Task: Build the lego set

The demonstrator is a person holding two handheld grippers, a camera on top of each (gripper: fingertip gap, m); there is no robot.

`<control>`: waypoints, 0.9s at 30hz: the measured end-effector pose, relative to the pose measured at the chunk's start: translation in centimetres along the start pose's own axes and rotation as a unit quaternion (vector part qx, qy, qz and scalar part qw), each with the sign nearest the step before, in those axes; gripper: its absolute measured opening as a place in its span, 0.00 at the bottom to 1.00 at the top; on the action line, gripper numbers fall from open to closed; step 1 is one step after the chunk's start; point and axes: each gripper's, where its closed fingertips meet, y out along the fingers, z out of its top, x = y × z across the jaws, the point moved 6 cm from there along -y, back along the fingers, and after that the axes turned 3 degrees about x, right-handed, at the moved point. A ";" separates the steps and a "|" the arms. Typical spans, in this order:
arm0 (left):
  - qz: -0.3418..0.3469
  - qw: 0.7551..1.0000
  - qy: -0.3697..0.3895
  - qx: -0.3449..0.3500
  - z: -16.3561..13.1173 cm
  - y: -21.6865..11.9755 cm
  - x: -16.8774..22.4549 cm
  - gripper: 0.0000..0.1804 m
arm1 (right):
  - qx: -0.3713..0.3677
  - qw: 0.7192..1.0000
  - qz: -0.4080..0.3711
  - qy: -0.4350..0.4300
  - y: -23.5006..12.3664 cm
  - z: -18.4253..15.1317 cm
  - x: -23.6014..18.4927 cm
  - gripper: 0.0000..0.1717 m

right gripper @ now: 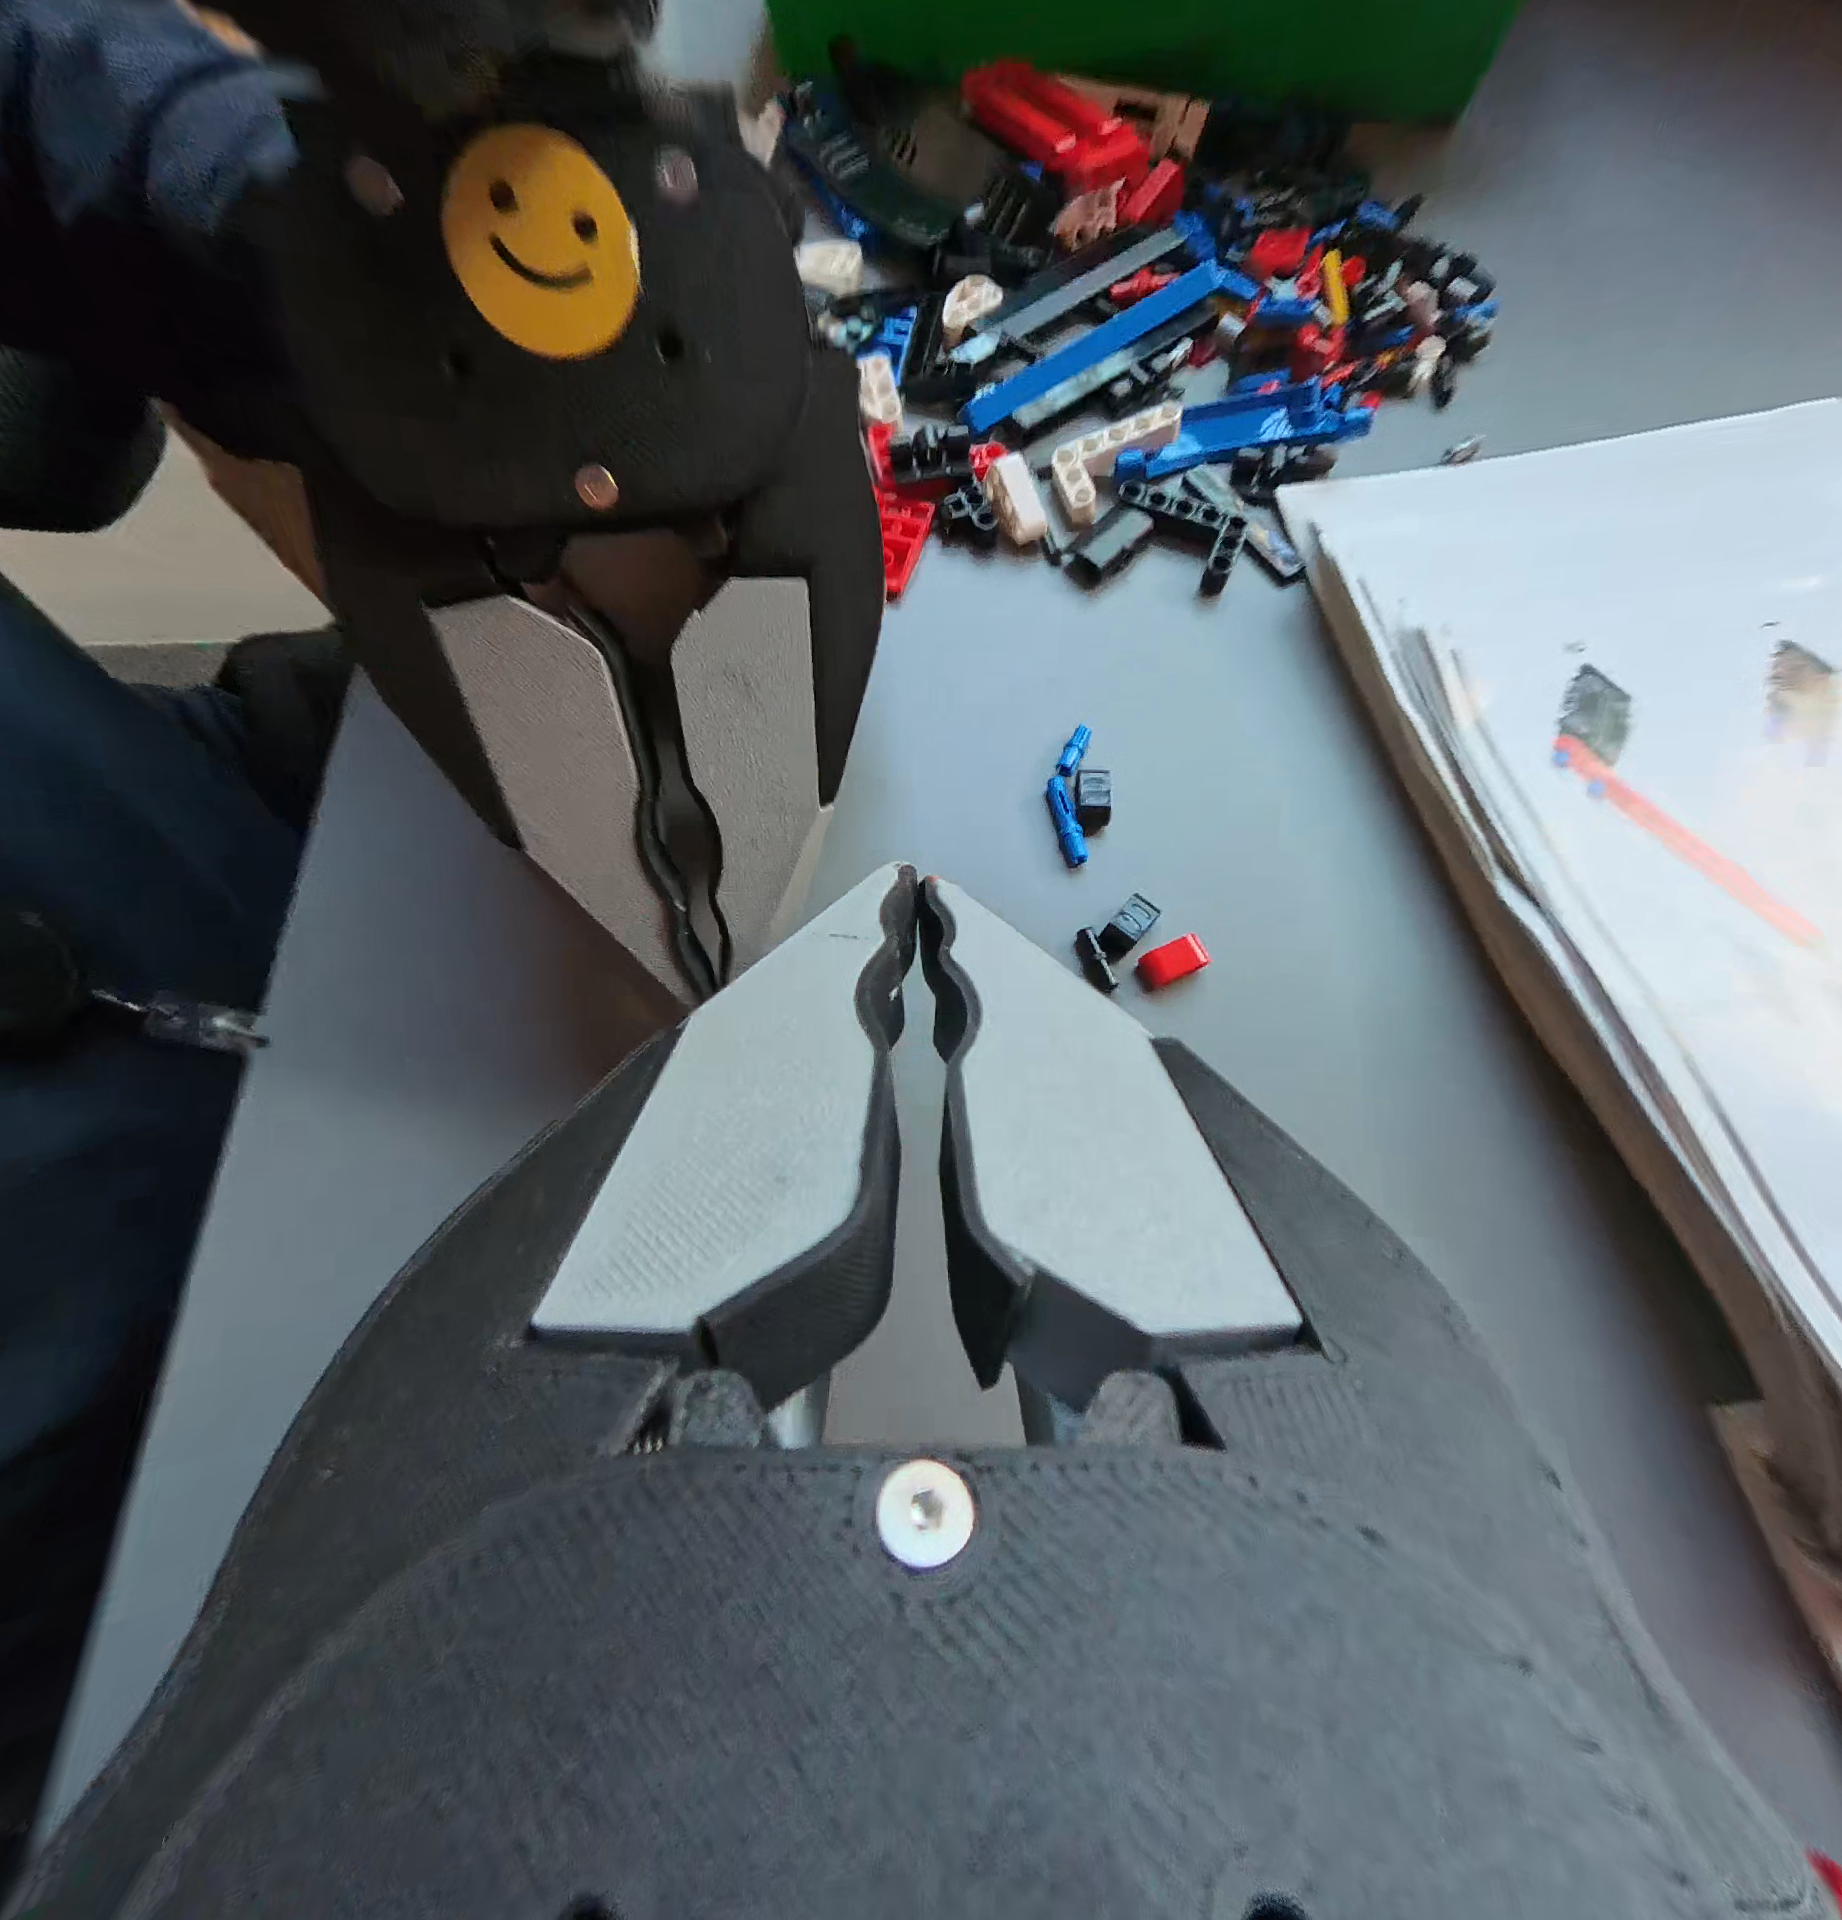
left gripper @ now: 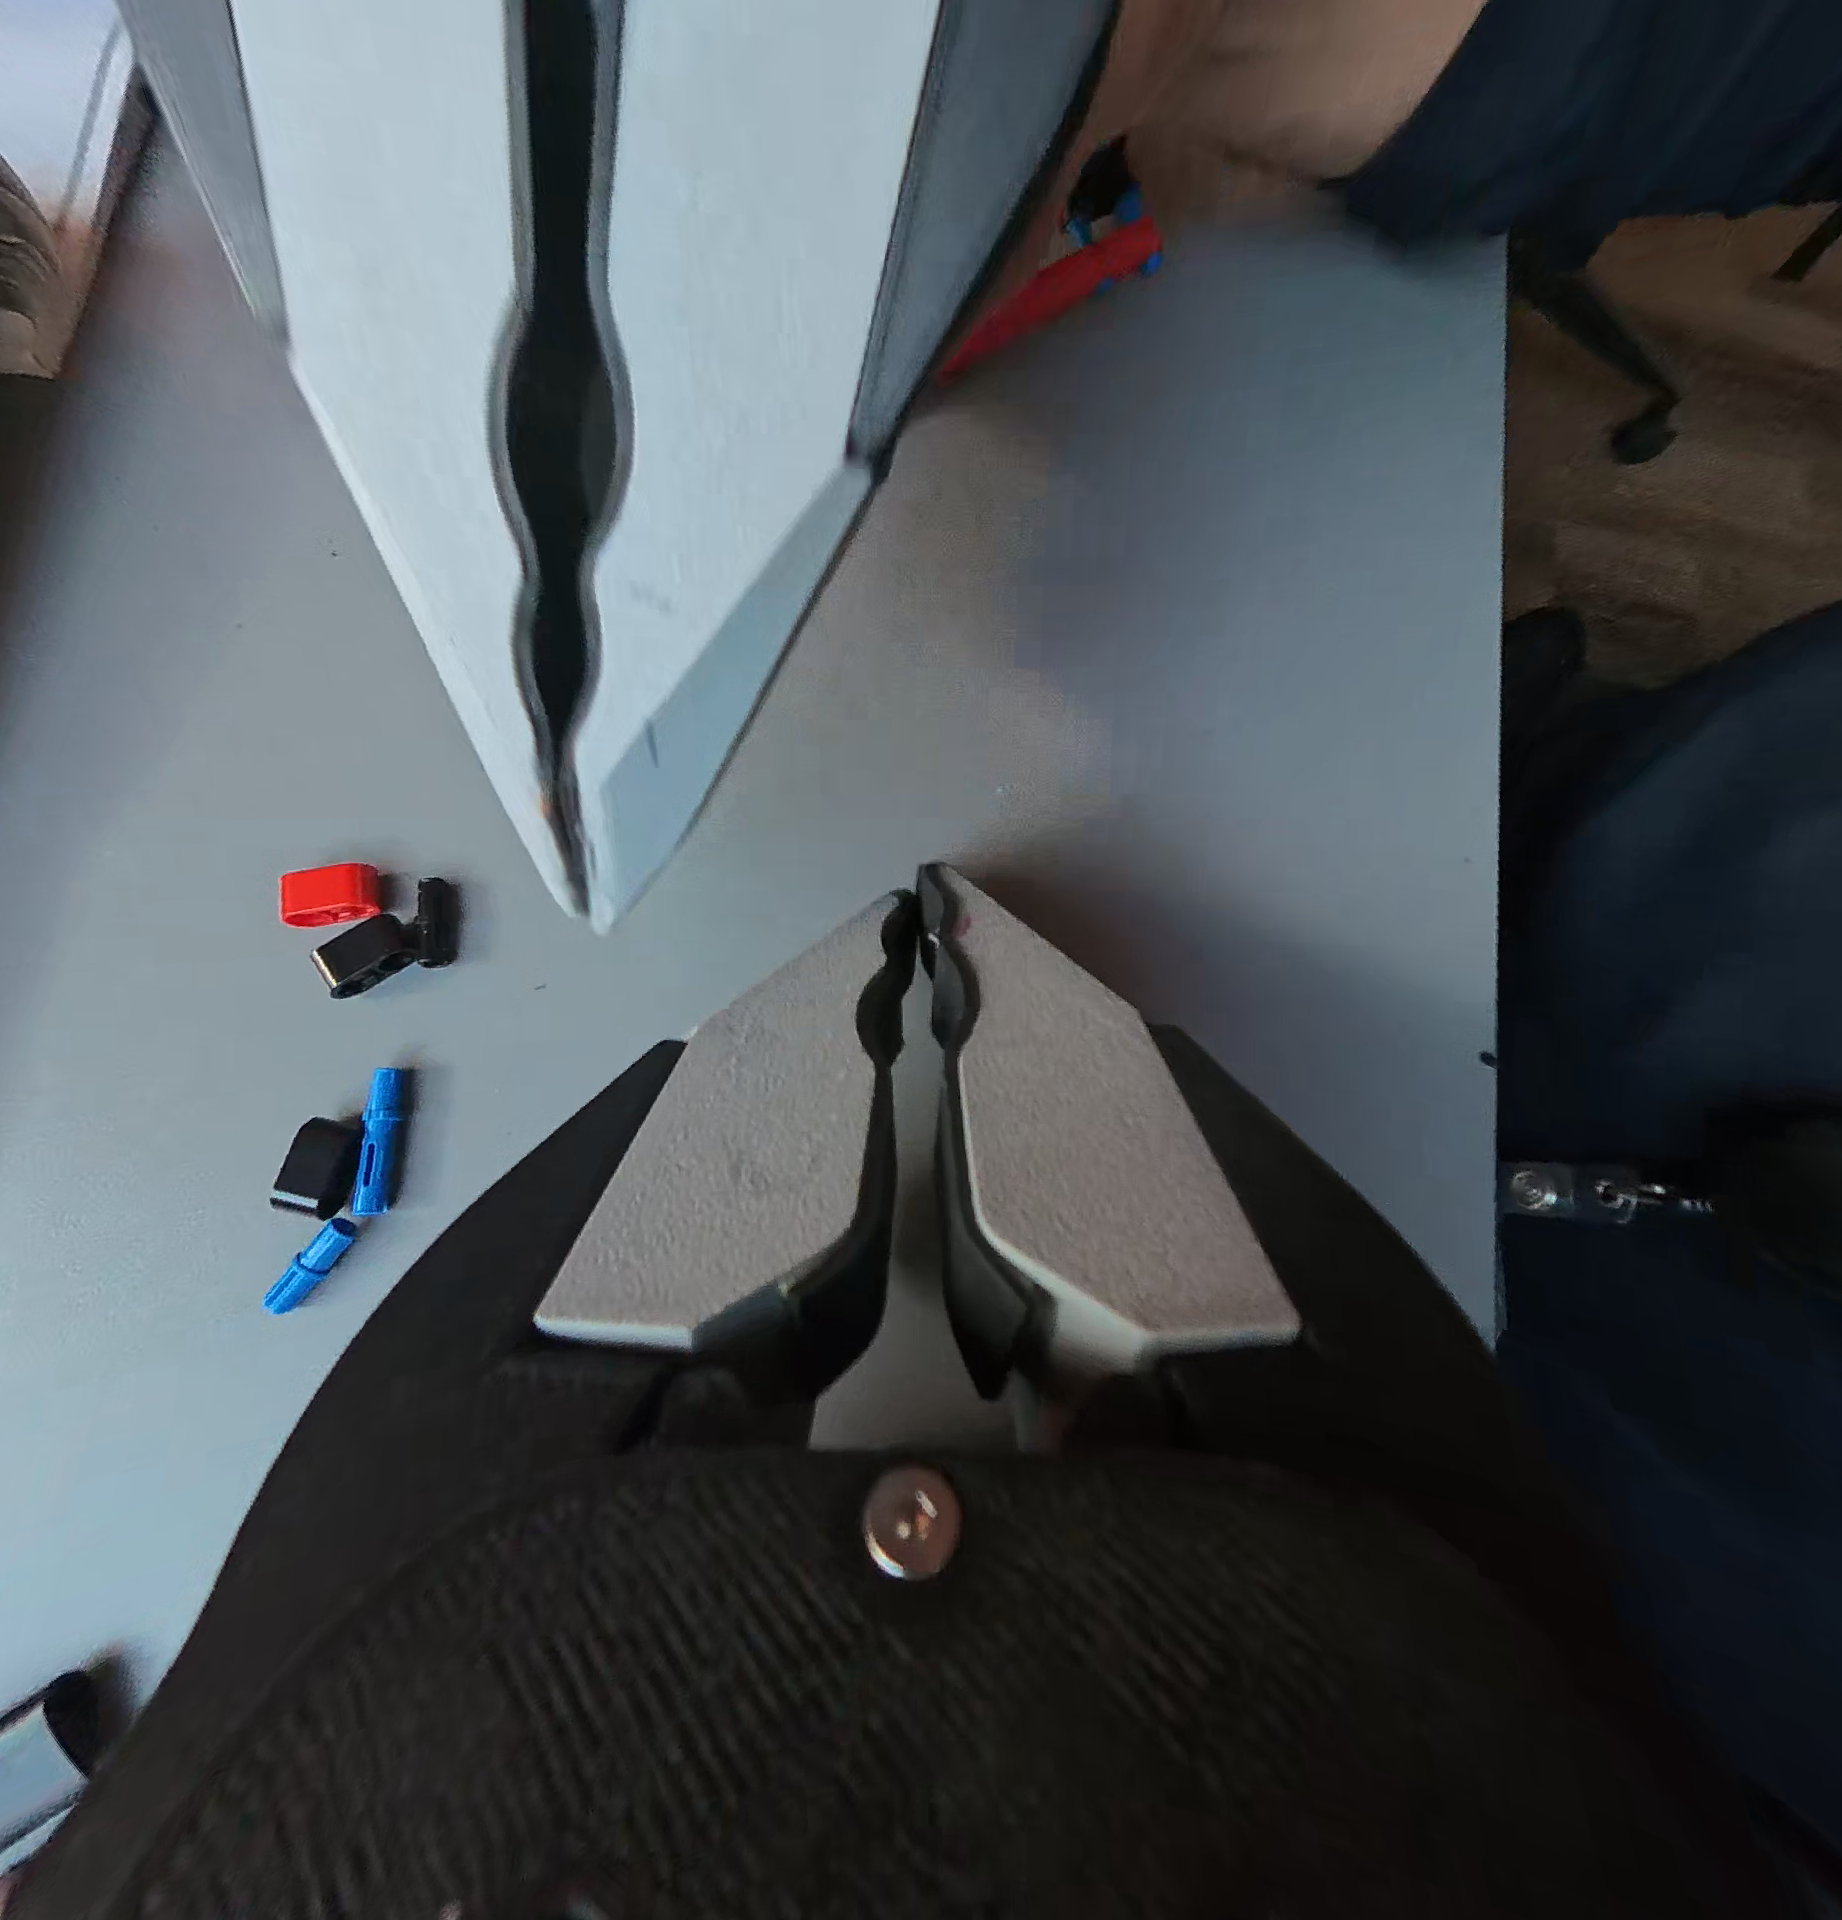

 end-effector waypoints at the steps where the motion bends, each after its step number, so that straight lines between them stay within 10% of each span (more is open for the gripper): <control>1: -0.002 1.000 0.002 0.001 0.0 0.0 0.1 0.00 | 0.006 1.000 -0.003 0.005 -0.9 0.6 -0.3 0.00; 11: 0.040 0.999 0.023 0.023 0.4 -0.4 -0.2 0.00 | -0.030 0.978 -0.184 0.093 -13.8 -3.1 -3.6 0.09; 20: 0.018 0.987 0.140 0.080 6.1 2.1 1.5 0.15 | -0.026 0.957 -0.241 0.161 -16.4 -9.3 -8.9 0.10; 27: -0.060 0.963 0.256 -0.056 9.2 9.2 0.5 0.19 | 0.018 0.952 -0.256 0.169 -17.5 -10.2 -10.3 0.13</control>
